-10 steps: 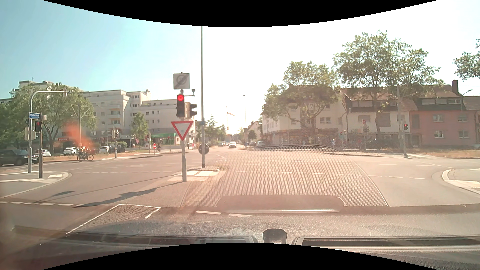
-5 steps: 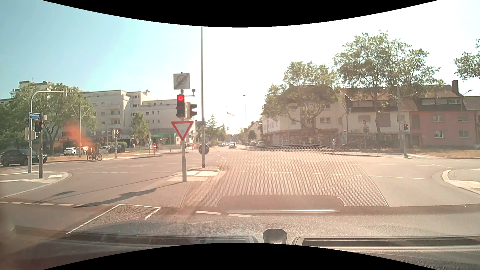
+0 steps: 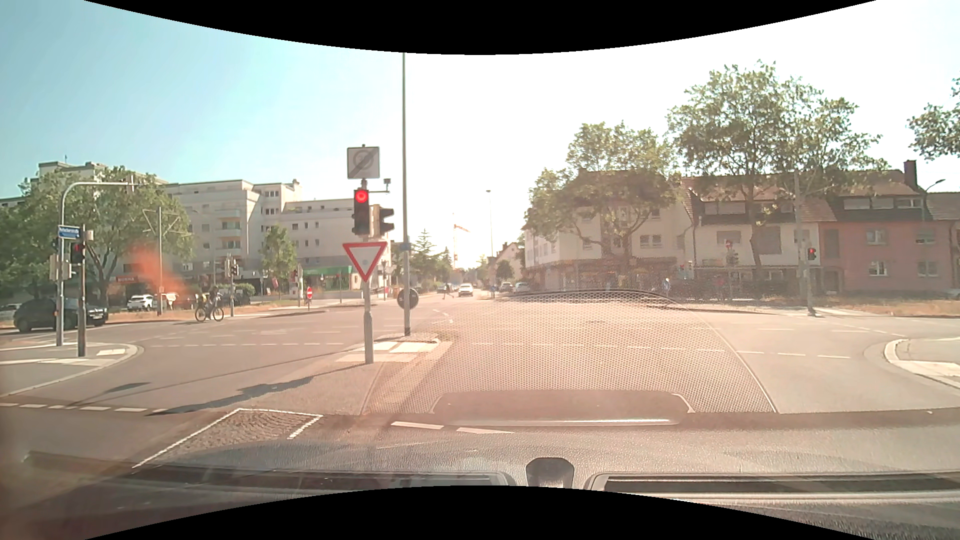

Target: Follow the waypoints while adhering to traffic rules and regulations

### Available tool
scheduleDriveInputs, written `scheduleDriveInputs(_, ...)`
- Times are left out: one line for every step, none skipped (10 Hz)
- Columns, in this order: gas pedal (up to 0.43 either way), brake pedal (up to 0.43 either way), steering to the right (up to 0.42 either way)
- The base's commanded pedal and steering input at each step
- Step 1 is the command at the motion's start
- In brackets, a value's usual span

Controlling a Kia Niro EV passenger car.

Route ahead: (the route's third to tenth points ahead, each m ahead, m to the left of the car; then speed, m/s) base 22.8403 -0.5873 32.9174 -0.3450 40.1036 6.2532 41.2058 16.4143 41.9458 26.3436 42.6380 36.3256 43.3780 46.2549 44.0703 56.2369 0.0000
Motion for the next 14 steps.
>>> scheduleDriveInputs(0.000, 0.293, -0.001)
scheduleDriveInputs(0.000, 0.293, -0.001)
scheduleDriveInputs(0.000, 0.293, -0.001)
scheduleDriveInputs(0.000, 0.293, -0.001)
scheduleDriveInputs(0.000, 0.293, -0.001)
scheduleDriveInputs(0.000, 0.293, -0.001)
scheduleDriveInputs(0.000, 0.293, -0.001)
scheduleDriveInputs(0.000, 0.293, -0.001)
scheduleDriveInputs(0.000, 0.293, -0.001)
scheduleDriveInputs(0.000, 0.293, -0.001)
scheduleDriveInputs(0.000, 0.293, -0.001)
scheduleDriveInputs(0.000, 0.293, -0.001)
scheduleDriveInputs(0.000, 0.293, -0.001)
scheduleDriveInputs(0.000, 0.293, -0.001)
